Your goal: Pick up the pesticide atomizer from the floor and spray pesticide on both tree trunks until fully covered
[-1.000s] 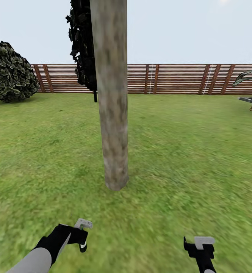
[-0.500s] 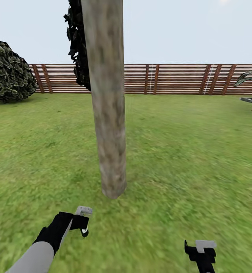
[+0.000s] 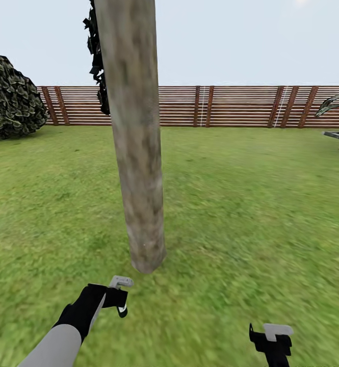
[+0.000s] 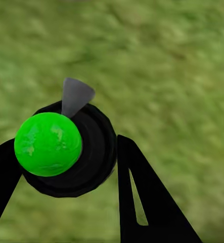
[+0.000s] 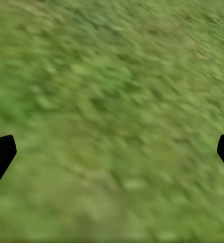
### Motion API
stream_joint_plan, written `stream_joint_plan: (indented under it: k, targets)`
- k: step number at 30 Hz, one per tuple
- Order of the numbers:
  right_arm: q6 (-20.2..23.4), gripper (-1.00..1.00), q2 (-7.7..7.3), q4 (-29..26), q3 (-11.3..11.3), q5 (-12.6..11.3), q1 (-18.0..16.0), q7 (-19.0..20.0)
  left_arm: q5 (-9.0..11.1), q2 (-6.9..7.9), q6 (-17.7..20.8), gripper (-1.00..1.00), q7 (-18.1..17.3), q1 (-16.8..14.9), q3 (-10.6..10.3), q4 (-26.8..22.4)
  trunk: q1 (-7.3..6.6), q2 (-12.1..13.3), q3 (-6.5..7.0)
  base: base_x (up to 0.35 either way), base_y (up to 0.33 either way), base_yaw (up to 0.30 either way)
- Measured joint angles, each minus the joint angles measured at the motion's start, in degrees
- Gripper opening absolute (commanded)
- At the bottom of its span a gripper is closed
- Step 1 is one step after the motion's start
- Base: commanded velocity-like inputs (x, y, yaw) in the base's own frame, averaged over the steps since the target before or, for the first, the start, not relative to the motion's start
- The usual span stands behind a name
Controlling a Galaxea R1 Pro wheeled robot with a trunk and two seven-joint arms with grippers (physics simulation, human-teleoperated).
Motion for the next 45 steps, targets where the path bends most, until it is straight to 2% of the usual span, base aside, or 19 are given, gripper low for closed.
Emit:
stream_joint_plan:
  k: [8,14,17,22,27,28,29,30,31,32,33,34,36,39,40,43,45]
  targets:
    - [0.0,1.00,0.03,0.0,0.0,0.0,0.0,0.0,0.1,0.05,-0.1,-1.00,0.0,0.0,0.1,0.0,0.00,0.0,0.00,-0.147,0.025,-0.005]
    - [0.0,1.00,-0.01,0.0,0.0,0.0,0.0,0.0,0.0,-0.03,-0.1,-1.00,0.0,-0.2,0.0,0.0,0.00,0.0,0.07,-0.006,0.001,-0.206]
    - [0.0,1.00,-0.01,0.0,0.0,0.0,0.0,0.0,0.0,0.08,0.3,-1.00,0.1,-1.7,-0.1,0.0,0.00,0.0,0.14,-0.001,0.000,-0.254]
    - [0.0,1.00,0.00,0.0,0.0,0.0,0.0,0.0,0.0,0.21,6.3,-1.00,1.2,-5.7,0.0,0.0,0.00,0.0,0.22,0.000,0.000,-0.177]
    - [0.0,1.00,0.01,0.0,0.0,0.1,0.0,0.1,-0.2,0.57,9.3,-1.00,1.5,-7.6,-0.1,0.0,0.00,0.0,0.23,0.000,0.000,-0.019]
    - [0.0,1.00,0.01,0.0,0.0,0.1,0.0,0.1,-0.5,1.36,9.9,-1.00,1.4,-8.1,0.0,0.0,0.00,0.0,0.23,0.000,0.000,-0.002]
    - [0.0,1.00,0.00,0.0,0.0,0.1,0.0,0.2,0.8,3.96,11.0,-1.00,1.2,-8.7,0.2,0.1,0.00,0.0,0.23,0.000,0.000,0.000]
    - [0.0,1.00,0.00,0.0,0.1,0.1,0.0,0.2,-0.1,8.36,11.1,-1.00,0.4,-9.0,0.2,0.4,0.00,0.0,0.23,0.000,0.000,0.000]
    - [0.0,1.00,0.00,0.0,0.0,0.1,0.0,0.2,0.3,9.88,11.2,-1.00,-0.3,-8.9,0.2,0.5,0.00,0.0,0.23,0.000,0.000,0.000]
    - [0.0,1.00,0.00,0.0,0.0,0.1,0.0,0.3,1.2,10.33,11.4,-1.00,-0.7,-8.9,0.1,0.6,0.00,0.0,0.23,0.000,0.000,0.000]
    - [0.0,1.00,0.00,0.0,0.0,0.1,0.0,0.3,1.3,10.52,11.4,-1.00,-0.9,-8.8,0.0,0.7,0.00,0.0,0.23,0.000,0.000,0.000]
    - [0.0,1.00,0.00,0.0,0.0,0.1,0.0,0.3,1.5,10.42,11.5,-1.00,-1.2,-8.9,-0.2,0.8,0.00,0.0,0.23,0.000,0.000,0.000]
    - [0.0,1.00,-0.06,0.0,0.0,0.1,0.0,0.2,1.9,9.27,11.6,-1.00,-1.3,-9.4,-0.3,0.8,0.00,0.0,0.23,0.000,0.000,0.000]
    - [0.0,1.00,-0.09,0.0,0.0,0.1,0.0,0.2,2.1,6.15,11.8,-1.00,-1.4,-10.7,-0.3,0.8,0.00,0.0,0.23,0.000,0.000,0.000]
    - [0.0,1.00,-0.09,0.0,0.0,0.1,0.0,0.2,1.7,5.72,11.8,-1.00,-1.3,-11.2,-0.3,0.8,0.00,0.0,0.23,0.000,0.000,0.000]
    - [0.0,1.00,-0.09,0.0,0.0,0.1,0.0,0.2,1.2,5.91,11.8,-1.00,-1.3,-11.5,-0.4,0.7,0.00,0.0,0.23,0.000,0.000,0.000]
    - [0.1,1.00,-0.09,0.0,0.0,0.1,0.0,0.2,0.7,6.96,13.0,-1.00,-1.3,-11.6,-0.4,0.1,0.00,0.0,0.23,-0.056,0.000,0.000]
